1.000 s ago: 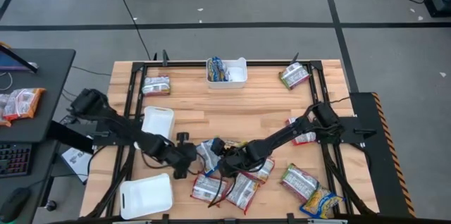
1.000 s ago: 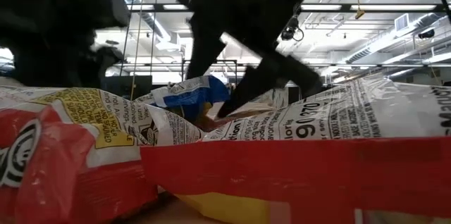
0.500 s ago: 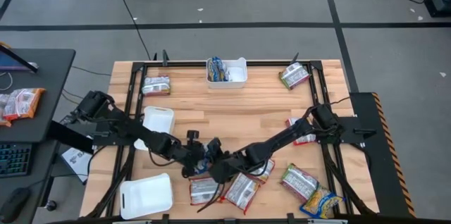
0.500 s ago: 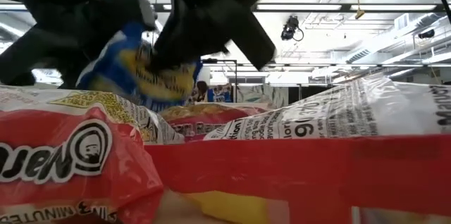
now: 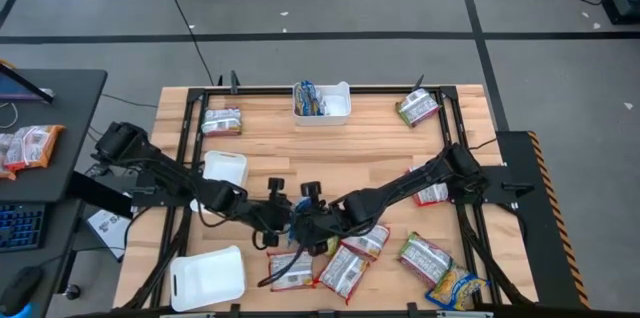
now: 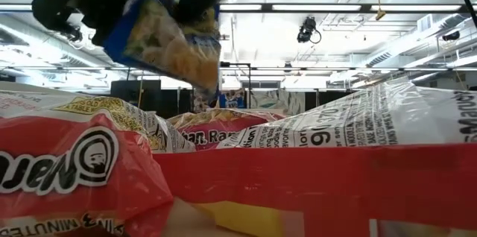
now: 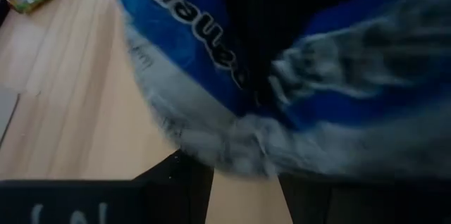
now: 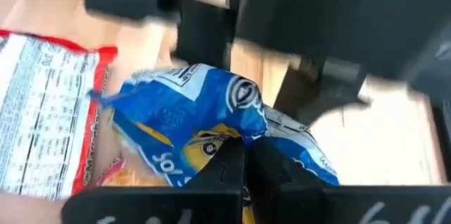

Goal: Sort Maruchan noodles
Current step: Put the blue noodle pack into the top white bin

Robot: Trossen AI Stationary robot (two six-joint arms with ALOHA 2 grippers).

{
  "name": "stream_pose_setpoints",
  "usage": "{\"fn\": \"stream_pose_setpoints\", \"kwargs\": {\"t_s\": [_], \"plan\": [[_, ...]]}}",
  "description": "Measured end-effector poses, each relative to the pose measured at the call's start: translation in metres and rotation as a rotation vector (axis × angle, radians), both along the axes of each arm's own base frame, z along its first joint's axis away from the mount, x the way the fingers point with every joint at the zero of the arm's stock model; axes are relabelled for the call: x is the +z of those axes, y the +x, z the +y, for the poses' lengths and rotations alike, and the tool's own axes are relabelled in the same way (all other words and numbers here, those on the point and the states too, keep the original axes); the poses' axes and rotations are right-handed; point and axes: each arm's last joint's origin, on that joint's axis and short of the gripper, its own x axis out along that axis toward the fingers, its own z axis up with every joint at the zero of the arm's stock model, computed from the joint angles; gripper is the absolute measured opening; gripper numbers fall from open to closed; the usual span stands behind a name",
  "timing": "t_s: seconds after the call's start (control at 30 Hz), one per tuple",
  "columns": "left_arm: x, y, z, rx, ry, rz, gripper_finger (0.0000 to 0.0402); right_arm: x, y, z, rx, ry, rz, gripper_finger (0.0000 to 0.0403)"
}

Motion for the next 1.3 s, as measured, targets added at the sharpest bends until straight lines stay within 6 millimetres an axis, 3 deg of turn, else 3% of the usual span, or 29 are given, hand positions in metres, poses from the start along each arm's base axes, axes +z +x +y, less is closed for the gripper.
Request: {"fn": "stream_pose_setpoints", "kwargs": {"t_s": [0.27,0.43,0.63,0.87,1.07,1.3], "plan": [[-0.013,-0.014,0.012,0.171,0.105,0.153,0.0151,0.002,-0.03,-0.027,-0.308,-0.085,0.165,0.0005],[-0.014,-0.012,0.026,0.248,0.16,0.163,0.0151,0.028,-0.04,-0.054,-0.469,-0.009,0.117,0.0004],[-0.014,-0.003,0.067,0.436,0.216,0.17,0.0151,0.074,-0.06,-0.115,-0.703,0.111,0.001,0.0005],[-0.014,0.001,0.142,0.701,0.169,0.2,0.0151,0.112,-0.088,-0.203,-0.999,0.2,-0.156,0.0005],[-0.012,-0.004,0.196,0.813,0.093,0.182,0.0151,0.114,-0.094,-0.262,-1.121,0.313,-0.226,0.0005],[-0.004,-0.003,0.224,0.794,0.089,0.096,0.0151,0.097,-0.078,-0.315,-1.138,0.461,-0.321,0.0005]]}}
